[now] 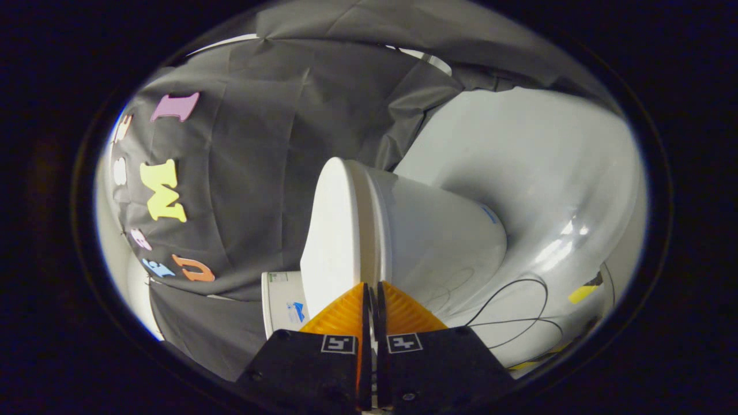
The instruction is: Open the toilet lid.
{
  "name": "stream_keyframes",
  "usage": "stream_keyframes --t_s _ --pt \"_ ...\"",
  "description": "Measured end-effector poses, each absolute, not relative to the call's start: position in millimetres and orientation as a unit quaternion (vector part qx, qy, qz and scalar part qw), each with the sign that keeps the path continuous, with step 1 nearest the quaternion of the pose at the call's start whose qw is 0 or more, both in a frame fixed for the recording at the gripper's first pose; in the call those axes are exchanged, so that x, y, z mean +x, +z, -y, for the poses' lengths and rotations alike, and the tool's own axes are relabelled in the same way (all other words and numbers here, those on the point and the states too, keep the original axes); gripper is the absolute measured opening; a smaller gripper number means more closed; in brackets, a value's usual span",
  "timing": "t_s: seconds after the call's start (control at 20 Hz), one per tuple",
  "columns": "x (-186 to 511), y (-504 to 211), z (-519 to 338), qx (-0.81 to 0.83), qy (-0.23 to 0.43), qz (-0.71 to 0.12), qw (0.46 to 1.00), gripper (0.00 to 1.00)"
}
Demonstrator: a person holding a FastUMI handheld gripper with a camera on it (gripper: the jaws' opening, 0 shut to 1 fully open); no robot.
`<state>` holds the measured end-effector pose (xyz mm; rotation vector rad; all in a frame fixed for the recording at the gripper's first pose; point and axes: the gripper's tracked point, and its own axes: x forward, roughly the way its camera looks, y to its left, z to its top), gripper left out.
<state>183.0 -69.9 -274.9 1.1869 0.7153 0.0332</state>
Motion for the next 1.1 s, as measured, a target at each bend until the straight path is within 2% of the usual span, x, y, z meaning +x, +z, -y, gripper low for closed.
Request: stream_keyframes --t_s 0.45,1.1 --pt "184 -257 65 0.514 -0.003 -0.331 0.791 0.04" --pt "181 -194 41 0.455 0.011 -0.317 0.832 0.04"
